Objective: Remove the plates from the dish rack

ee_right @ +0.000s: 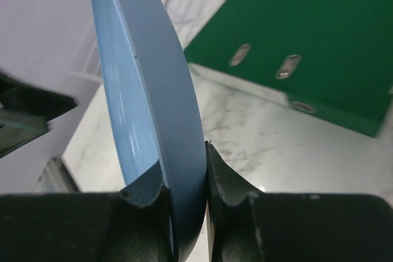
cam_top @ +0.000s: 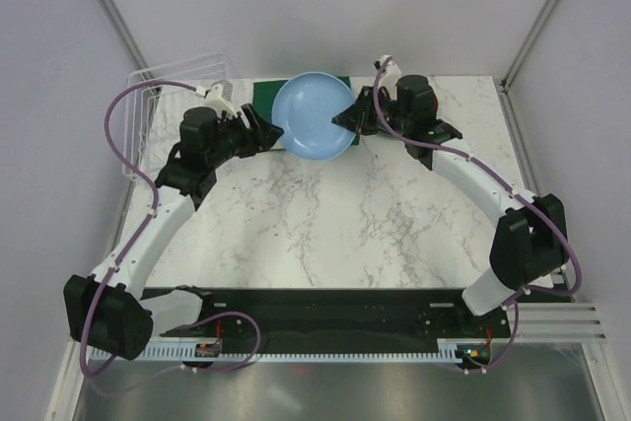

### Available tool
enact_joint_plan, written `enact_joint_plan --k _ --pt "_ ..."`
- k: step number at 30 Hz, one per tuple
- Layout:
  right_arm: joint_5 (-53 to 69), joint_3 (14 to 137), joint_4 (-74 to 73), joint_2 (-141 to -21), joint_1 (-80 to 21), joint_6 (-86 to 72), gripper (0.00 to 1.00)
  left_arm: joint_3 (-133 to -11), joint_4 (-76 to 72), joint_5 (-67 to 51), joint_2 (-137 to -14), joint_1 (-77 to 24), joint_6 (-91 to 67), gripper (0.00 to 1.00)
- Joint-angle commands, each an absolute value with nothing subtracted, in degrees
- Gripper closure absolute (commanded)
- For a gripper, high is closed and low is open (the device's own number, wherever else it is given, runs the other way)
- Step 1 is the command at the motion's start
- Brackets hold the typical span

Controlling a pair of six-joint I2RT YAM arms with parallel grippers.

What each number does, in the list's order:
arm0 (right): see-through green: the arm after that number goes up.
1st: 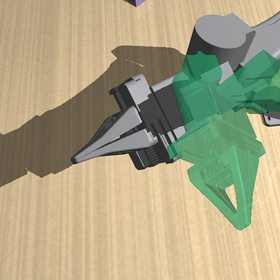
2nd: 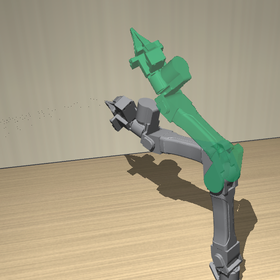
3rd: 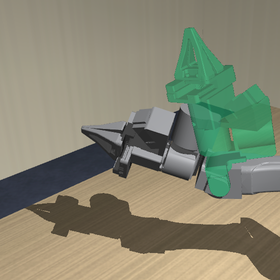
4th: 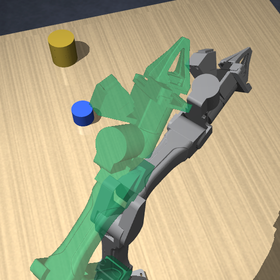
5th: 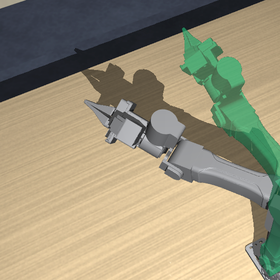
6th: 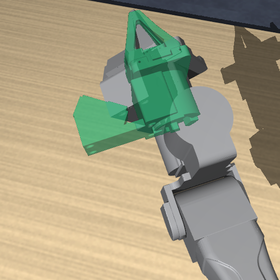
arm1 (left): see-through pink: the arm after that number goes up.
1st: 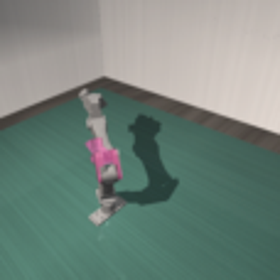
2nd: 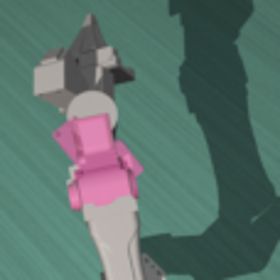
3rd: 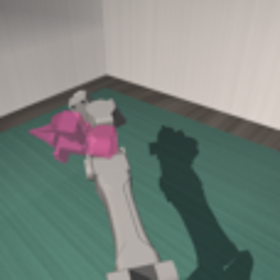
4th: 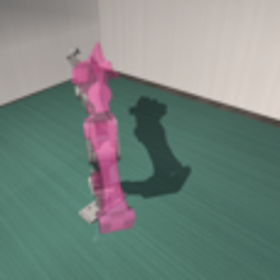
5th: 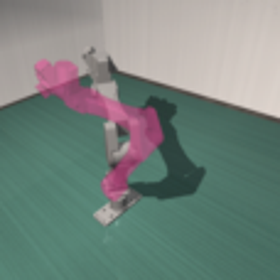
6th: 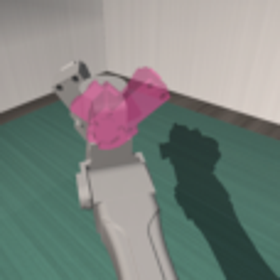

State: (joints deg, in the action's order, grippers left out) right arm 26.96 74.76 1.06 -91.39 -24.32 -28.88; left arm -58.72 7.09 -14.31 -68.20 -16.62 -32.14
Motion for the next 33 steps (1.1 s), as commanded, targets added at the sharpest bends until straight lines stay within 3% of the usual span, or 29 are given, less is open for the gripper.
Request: enact_joint_plan --k 1,5,15,17,29,32,33 --pt "12.7 80.6 -4.3 -90.8 -17.1 -24.6 1.00 -59.6 11.3 -1.3 -62.3 -17.0 -25.0 0.20" --pt "12.3 86.7 -7.3 -96.3 -9.7 -24.8 1.00 -57.9 12.8 1.7 -59.1 -17.0 -22.7 0.18" --pt "13.6 105.1 -12.1 -118.7 -2.5 -25.0 1.00 -56.0 14.8 -2.2 -53.7 -17.0 -20.5 0.17" --pt "13.4 107.2 -12.7 -121.5 -1.6 -25.0 1.00 -55.5 15.1 -1.9 -53.0 -17.0 -20.0 0.05" --pt "9.8 110.7 -15.7 -127.7 1.3 -23.6 1.00 -54.1 15.6 -1.9 -52.4 -17.0 -19.5 0.04" --pt "10.5 111.1 -16.6 -128.8 1.5 -23.7 0.72 -54.0 15.6 -2.1 -52.2 -17.0 -19.4 0.04" --pt "10.5 111.2 -16.8 -128.9 1.6 -23.7 0.72 -54.0 15.5 -2.0 -52.2 -17.0 -19.5 0.04"
